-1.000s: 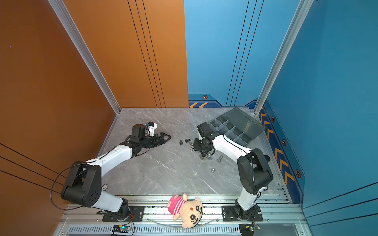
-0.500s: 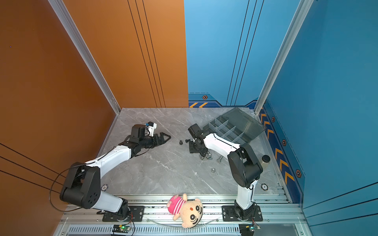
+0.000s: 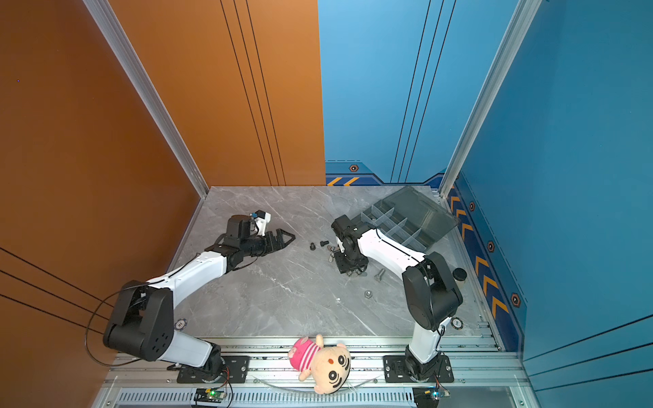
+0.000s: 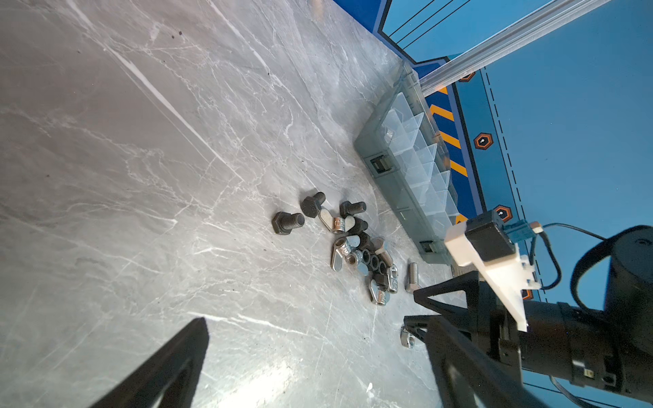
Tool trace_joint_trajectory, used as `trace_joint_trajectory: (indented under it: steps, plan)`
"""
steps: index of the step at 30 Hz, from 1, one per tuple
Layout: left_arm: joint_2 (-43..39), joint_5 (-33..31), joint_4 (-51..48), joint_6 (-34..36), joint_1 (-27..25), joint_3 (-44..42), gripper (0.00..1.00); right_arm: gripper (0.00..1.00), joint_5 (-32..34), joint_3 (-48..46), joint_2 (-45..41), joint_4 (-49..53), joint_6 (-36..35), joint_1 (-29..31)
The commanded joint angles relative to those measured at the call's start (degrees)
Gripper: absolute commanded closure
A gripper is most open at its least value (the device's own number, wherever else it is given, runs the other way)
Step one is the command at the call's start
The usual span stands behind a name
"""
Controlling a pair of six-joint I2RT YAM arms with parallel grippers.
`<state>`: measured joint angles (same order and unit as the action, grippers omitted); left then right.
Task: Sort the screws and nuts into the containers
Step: 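Move the right gripper back over the hardware pile, then lower the right gripper onto another silver wing nut and close on it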
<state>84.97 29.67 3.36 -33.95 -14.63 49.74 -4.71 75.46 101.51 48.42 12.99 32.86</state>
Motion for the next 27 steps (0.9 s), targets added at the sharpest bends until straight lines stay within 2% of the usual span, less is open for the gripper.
trace_joint_trajectory:
  steps: [1,27]
  plan:
    - [-0.5,1.1,-0.4,0.6,0.4,-0.2,0.02,0.52,0.0,-0.1,2.2,2.7,-2.6,-0.2]
    - [0.2,0.6,-0.7,0.8,0.5,0.0,0.02,0.52,0.8,1.0,8.4,-0.2,-8.6,-1.8]
